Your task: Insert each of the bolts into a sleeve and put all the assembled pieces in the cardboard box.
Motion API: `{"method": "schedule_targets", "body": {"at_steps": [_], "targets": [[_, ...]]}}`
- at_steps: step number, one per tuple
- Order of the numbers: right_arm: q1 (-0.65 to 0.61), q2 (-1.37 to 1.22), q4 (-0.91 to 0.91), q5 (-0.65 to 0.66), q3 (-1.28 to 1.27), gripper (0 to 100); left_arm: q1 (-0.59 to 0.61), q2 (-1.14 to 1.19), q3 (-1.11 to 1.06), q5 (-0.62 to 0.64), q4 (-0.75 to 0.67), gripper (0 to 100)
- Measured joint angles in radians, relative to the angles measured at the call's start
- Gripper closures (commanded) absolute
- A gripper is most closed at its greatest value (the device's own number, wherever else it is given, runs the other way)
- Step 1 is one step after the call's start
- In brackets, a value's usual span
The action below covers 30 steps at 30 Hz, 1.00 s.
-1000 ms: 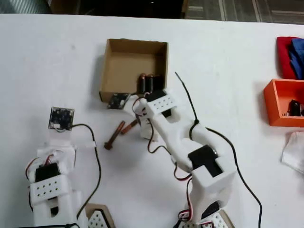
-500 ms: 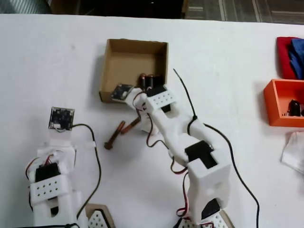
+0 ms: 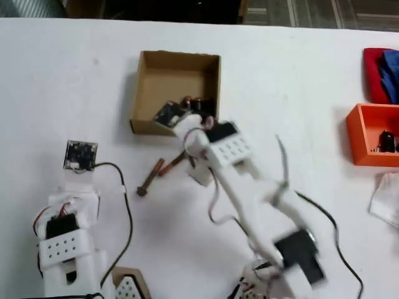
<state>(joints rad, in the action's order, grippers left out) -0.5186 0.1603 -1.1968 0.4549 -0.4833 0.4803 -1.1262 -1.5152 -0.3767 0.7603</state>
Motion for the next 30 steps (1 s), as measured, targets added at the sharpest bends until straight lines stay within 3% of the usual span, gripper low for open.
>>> {"method": "schedule_targets", "body": {"at_steps": [5, 8, 11, 17, 23, 30], "targets": [[0.149, 0.315, 0.147, -0.160, -0.238, 97.8, 0.000, 0.000, 0.008, -0.012, 0.026, 89], [0.267, 0.446, 0.189, -0.210, -0.334, 97.8, 0.000, 0.000, 0.078, -0.092, 0.121, 81], [0.351, 0.499, 0.239, -0.218, -0.422, 97.8, -0.015, 0.000, 0.210, -0.144, 0.229, 82], [0.427, 0.503, 0.387, -0.226, -0.546, 97.8, -0.249, 0.181, 0.466, -0.152, 0.390, 82], [0.473, 0.505, 0.505, -0.311, -0.634, 97.8, -0.463, 0.571, 0.710, 0.040, 0.470, 82], [0.534, 0.505, 0.566, -0.307, -0.683, 97.8, -0.516, 0.858, 0.839, 0.206, 0.482, 82]]}}
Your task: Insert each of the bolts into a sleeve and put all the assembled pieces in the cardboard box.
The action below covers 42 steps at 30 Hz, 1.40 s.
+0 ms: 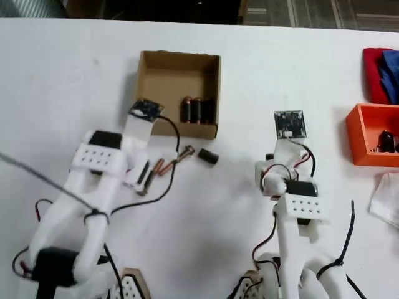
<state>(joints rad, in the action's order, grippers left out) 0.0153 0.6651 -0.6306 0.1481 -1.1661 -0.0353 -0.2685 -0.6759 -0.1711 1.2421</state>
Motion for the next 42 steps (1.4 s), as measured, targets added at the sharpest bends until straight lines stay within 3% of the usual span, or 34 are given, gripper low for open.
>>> {"method": "schedule_targets", "body": {"at_steps": [14, 21, 23, 26, 33, 38, 42], "targets": [[-0.002, 0.000, 0.000, 0.000, 0.000, 97.8, -0.003, 0.232, 0.003, 0.014, -0.160, 82], [-0.002, 0.000, 0.000, 0.000, 0.000, 97.8, -0.003, 0.319, 0.054, -0.003, -0.172, 82], [-0.002, 0.000, 0.000, 0.000, 0.000, 97.8, -0.003, 0.348, 0.072, -0.046, -0.169, 86], [-0.002, 0.000, 0.000, 0.000, 0.000, 97.8, -0.005, 0.388, 0.109, -0.130, -0.129, 98], [-0.002, 0.000, 0.000, 0.000, 0.000, 97.8, 0.023, 0.413, 0.157, -0.301, -0.077, 98], [-0.002, 0.000, 0.000, 0.000, 0.000, 97.8, 0.183, 0.411, 0.229, -0.436, -0.035, 98], [-0.002, 0.000, 0.000, 0.000, 0.000, 97.8, 0.278, 0.359, 0.302, -0.631, 0.077, 97]]}}
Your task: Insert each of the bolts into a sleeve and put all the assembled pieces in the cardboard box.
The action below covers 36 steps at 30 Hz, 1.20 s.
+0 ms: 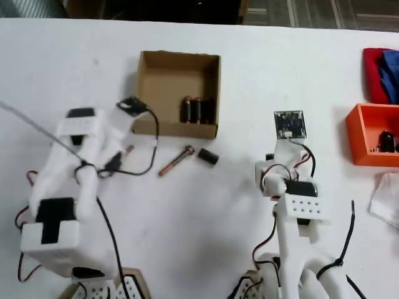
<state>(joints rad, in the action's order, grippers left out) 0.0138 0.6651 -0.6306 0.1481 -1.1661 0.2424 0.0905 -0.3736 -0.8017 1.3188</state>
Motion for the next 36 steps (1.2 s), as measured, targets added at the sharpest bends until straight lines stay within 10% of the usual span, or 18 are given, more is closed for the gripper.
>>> {"method": "schedule_targets", "body": {"at_steps": [9, 20, 29, 36], "targets": [[0.000, 0.000, 0.000, 0.000, 0.000, 97.8, 0.141, -0.012, 0.011, -0.506, 0.127, 97], [0.000, 0.000, 0.000, 0.000, -0.002, 97.8, 0.143, -0.014, -0.129, -0.548, -0.084, 80], [0.000, 0.000, 0.000, 0.000, -0.006, 97.8, 0.147, -0.023, -0.071, -0.408, -0.155, 80], [0.000, 0.000, 0.000, 0.000, -0.006, 97.8, 0.115, -0.026, 0.051, 0.106, 0.143, 80]]}}
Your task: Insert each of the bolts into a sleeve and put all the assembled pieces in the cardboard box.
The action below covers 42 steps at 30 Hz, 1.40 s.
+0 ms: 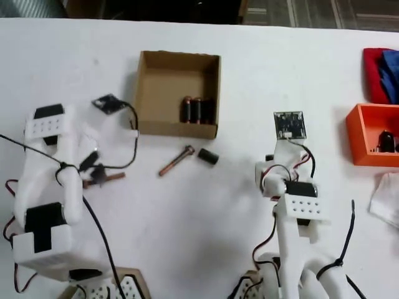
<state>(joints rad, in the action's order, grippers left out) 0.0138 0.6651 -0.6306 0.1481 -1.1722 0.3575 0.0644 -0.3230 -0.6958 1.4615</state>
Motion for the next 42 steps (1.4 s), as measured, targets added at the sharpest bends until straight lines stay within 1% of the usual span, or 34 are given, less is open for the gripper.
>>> {"method": "schedule_targets", "body": {"at_steps": [2, 4, 6, 7, 13, 17, 19, 23, 26, 30, 34, 38, 39, 42], "targets": [[0.000, 0.000, 0.002, 0.000, 0.000, 97.8, -0.005, 0.000, 0.002, 0.258, 0.060, 80], [0.000, 0.000, 0.002, 0.000, 0.000, 97.8, -0.008, 0.000, 0.002, 0.517, 0.069, 80], [0.000, 0.000, 0.012, 0.000, 0.000, 97.8, -0.015, 0.000, -0.018, 0.735, 0.069, 80], [0.000, 0.000, 0.014, 0.000, 0.000, 97.8, -0.015, 0.000, -0.031, 0.821, 0.069, 80], [0.000, 0.000, 0.014, 0.000, 0.000, 97.8, -0.020, 0.000, -0.049, 1.218, 0.040, 80], [0.000, 0.000, 0.014, 0.000, 0.000, 97.8, -0.021, 0.000, -0.060, 1.424, 0.032, 80], [0.000, 0.000, 0.014, 0.000, 0.000, 97.8, -0.021, 0.000, -0.060, 1.498, 0.032, 80], [0.000, 0.000, 0.014, 0.000, 0.000, 97.8, -0.023, 0.000, -0.061, 1.593, 0.028, 80], [0.000, 0.000, 0.014, 0.000, 0.000, 97.8, -0.021, 0.006, -0.061, 1.645, -0.031, 80], [0.000, 0.000, 0.014, 0.000, 0.000, 97.8, -0.023, 0.103, -0.060, 1.700, -0.091, 80], [0.000, 0.000, 0.014, 0.000, 0.000, 97.8, -0.021, 0.227, -0.038, 1.718, -0.104, 80], [0.000, 0.000, 0.014, 0.000, 0.000, 97.8, -0.023, 0.328, 0.028, 1.718, -0.097, 81], [0.000, 0.000, 0.014, 0.000, 0.000, 97.8, -0.023, 0.345, 0.048, 1.718, -0.086, 81], [0.000, 0.000, 0.014, 0.000, 0.000, 97.8, -0.023, 0.399, 0.129, 1.718, -0.012, 88]]}}
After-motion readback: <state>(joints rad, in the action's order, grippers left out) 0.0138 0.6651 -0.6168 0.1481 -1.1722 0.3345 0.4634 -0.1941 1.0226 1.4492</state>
